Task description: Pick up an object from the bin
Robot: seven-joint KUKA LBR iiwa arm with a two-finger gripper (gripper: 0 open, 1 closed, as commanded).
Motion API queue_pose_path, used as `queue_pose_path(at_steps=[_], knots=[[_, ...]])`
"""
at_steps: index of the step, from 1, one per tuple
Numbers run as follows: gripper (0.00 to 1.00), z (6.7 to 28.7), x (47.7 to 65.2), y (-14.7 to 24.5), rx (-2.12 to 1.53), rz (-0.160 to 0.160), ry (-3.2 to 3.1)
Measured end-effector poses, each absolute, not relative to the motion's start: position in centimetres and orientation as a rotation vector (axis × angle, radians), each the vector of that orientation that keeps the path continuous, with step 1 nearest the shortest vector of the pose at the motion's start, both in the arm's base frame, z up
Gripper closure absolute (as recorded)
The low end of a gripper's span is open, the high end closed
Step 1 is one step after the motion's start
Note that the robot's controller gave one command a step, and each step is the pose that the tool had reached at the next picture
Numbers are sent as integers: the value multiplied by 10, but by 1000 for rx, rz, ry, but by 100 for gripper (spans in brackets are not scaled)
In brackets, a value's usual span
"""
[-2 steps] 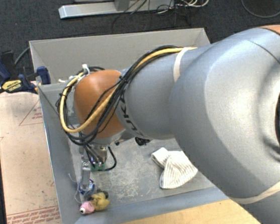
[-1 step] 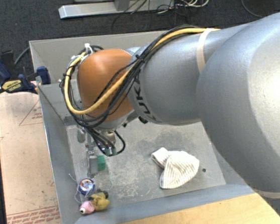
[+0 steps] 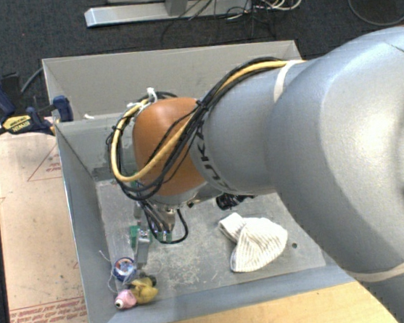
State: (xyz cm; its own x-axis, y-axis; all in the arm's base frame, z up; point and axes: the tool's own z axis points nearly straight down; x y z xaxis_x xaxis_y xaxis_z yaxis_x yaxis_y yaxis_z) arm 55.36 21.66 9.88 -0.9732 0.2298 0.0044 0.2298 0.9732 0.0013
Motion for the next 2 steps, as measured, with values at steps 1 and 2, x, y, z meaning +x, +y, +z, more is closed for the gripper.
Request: queue_pose_path(at_steps=[1, 2], knots=[[0, 70, 552, 205, 335, -8, -3136], [100, 70, 553, 202, -295, -4, -3125]])
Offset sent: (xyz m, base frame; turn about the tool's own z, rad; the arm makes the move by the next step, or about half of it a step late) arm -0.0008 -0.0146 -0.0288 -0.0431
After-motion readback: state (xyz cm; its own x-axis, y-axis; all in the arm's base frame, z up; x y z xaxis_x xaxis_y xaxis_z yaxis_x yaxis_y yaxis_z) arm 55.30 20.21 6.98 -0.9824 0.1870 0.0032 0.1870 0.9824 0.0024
